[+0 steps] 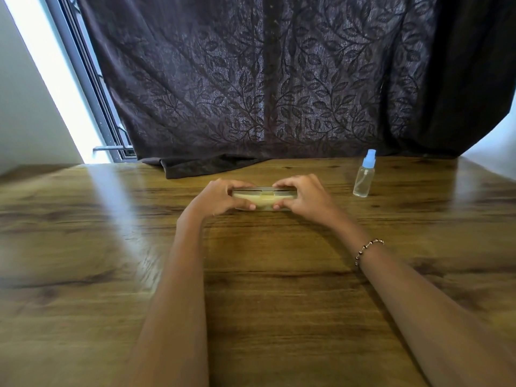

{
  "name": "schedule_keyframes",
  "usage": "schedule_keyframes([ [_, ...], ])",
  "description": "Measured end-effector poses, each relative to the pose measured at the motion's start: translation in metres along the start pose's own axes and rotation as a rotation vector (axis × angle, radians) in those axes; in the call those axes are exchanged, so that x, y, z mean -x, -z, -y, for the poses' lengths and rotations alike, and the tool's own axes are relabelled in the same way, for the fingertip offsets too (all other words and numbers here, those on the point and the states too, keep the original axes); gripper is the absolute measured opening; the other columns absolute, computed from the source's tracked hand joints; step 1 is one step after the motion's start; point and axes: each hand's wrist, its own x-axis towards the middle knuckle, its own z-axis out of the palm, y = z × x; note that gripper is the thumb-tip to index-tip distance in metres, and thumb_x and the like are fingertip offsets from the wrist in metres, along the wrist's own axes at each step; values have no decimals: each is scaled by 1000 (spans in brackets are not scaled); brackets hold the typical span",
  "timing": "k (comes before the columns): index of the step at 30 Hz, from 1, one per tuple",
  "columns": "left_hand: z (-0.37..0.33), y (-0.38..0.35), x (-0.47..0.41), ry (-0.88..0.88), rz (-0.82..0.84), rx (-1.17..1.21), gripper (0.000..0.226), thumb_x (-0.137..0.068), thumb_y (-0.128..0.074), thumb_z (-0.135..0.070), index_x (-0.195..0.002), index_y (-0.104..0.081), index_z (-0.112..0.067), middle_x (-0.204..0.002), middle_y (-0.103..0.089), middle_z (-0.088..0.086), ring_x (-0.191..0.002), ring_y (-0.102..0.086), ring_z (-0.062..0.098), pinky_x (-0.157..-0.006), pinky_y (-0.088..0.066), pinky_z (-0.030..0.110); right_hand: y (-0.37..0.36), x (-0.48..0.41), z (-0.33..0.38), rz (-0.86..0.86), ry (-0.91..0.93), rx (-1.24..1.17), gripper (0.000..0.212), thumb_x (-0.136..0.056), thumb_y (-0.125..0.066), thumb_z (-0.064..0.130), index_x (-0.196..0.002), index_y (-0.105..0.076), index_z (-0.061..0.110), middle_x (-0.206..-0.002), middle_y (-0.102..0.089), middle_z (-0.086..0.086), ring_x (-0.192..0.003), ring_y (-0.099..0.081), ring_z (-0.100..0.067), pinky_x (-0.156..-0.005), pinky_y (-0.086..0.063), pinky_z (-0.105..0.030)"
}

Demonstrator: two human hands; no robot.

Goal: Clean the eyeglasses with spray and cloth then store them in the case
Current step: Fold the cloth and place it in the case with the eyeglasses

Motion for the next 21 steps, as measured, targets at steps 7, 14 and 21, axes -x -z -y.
schedule_keyframes([
  [7,0,-1,1,-1,-3,18,61,-71,-79,-36,-128,-57,-27,-130,-58,-3,-110,-49,8,-88,-34,21,-4,-3,-4,-15,-8,-1,61,-71,-81,38,-126,-61,21,-122,-65,-4,-97,-52,-17,-101,-41,-43],
  [14,0,0,-2,-16,39,40,46,-74,-78,-34,-118,-63,-31,-113,-64,-7,-104,-58,13,-89,-45,28,-6,-4,-4,-1,26,-5,50,-78,-76,35,-124,-62,21,-123,-64,-1,-120,-49,-21,-101,-38,-40],
  [21,-3,-5,-3,-41,-80,45,51,-75,-77,-28,-123,-61,-27,-121,-63,-5,-108,-56,10,-93,-40,22,7,-3,-17,49,-125,-198,45,-80,-61,62,-116,-63,36,-112,-56,11,-108,-47,-11,-84,-40,-32],
])
